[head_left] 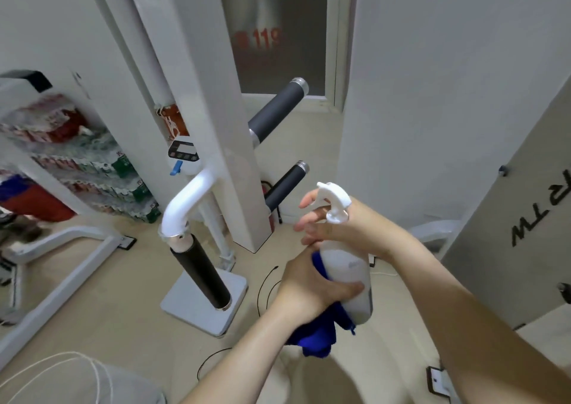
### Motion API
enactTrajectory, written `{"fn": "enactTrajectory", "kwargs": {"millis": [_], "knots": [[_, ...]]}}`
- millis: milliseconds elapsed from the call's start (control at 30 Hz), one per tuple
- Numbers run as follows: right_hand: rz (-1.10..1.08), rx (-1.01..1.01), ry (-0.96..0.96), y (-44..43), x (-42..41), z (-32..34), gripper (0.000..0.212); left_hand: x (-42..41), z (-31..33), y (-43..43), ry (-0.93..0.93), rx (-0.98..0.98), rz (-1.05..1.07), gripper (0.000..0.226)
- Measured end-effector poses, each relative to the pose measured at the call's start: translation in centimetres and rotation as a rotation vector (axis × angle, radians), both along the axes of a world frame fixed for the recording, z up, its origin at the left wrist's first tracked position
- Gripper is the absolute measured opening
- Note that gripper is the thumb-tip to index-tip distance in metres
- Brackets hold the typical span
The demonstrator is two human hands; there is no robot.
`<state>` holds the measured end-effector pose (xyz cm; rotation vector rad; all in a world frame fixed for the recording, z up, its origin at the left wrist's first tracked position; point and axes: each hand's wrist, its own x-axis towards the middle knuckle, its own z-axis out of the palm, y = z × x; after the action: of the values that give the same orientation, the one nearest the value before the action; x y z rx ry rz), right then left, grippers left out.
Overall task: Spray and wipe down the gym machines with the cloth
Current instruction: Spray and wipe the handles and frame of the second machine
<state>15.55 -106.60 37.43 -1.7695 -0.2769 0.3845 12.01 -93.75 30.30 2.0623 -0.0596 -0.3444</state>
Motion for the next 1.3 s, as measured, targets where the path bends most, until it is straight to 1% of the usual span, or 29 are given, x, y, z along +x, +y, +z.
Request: {"fn": "enactTrajectory", "kwargs": {"millis": [67,133,233,333,467,567,667,733,800,867,900,967,1033,1100,1133,1167,1200,1233,1267,1300], "knots": [[0.044,-0.017,0.017,0.1,0.4,-0.7,0.026,0.1,-0.7,0.5,0.056,-0.05,-0.011,0.054],[0.042,-0.094,-0.011,0.7,0.5,-1.4,0.026,0.2,-1.4,1.0,0.096,-0.078,-0.021,0.049],[-0.068,-0.214,-0.049,2.5,0.8,-2.6,0.017,0.6,-2.0,1.5,0.14,-0.071,-0.045,0.049],[-0.219,-0.347,-0.035,3.9,1.3,-3.6,0.025,1.5,-2.4,2.2,0.173,-0.05,-0.107,0.054],[-0.309,-0.324,0.031,4.1,1.9,-3.7,0.025,2.7,-2.4,2.6,0.158,-0.038,-0.185,0.054],[-0.368,-0.269,0.022,3.9,2.5,-3.7,0.021,3.5,-1.8,2.7,0.143,0.052,-0.243,0.044],[-0.428,-0.307,-0.021,3.3,3.4,-4.3,0.026,4.2,-0.5,2.6,0.084,0.153,-0.282,0.035],[-0.421,-0.352,-0.041,2.8,3.9,-4.8,0.03,4.4,0.5,2.5,0.055,0.161,-0.326,0.026],[-0.407,-0.37,-0.055,2.0,4.5,-4.8,0.031,4.4,1.4,2.2,0.035,0.142,-0.304,0.02],[-0.374,-0.329,-0.056,1.0,4.8,-4.2,0.022,4.4,1.7,2.1,-0.011,0.135,-0.227,0.018],[-0.355,-0.297,-0.054,0.6,4.9,-3.9,0.017,4.2,2.2,2.0,-0.043,0.143,-0.205,0.022],[-0.337,-0.247,-0.05,-0.2,5.3,-3.4,0.016,4.2,3.1,1.4,-0.146,0.149,-0.16,0.029],[-0.318,-0.245,-0.051,-0.6,5.8,-3.0,0.02,4.2,5.0,0.7,-0.318,0.198,-0.088,0.035],[-0.25,-0.271,-0.053,-0.6,6.1,-2.7,0.015,4.1,6.7,0.1,-0.533,0.3,-0.018,0.043],[-0.214,-0.278,-0.046,-0.6,6.3,-2.5,0.014,4.0,7.3,-0.2,-0.644,0.319,0.025,0.047],[-0.183,-0.272,-0.035,-0.5,6.3,-2.2,0.017,3.7,7.8,-0.4,-0.731,0.279,0.072,0.046],[-0.146,-0.254,-0.024,-0.5,6.4,-2.2,0.019,3.7,8.3,-0.6,-0.753,0.196,0.131,0.037],[-0.109,-0.227,-0.015,-0.6,6.6,-2.3,0.019,3.7,8.8,-0.8,-0.733,0.093,0.201,0.026],[-0.069,-0.185,-0.001,-0.7,6.7,-2.5,0.016,3.9,9.1,-0.7,-0.706,0.034,0.252,0.015],[-0.015,-0.117,0.018,-0.7,6.7,-2.7,0.011,4.3,9.4,-0.6,-0.72,0.03,0.29,0.007]]}}
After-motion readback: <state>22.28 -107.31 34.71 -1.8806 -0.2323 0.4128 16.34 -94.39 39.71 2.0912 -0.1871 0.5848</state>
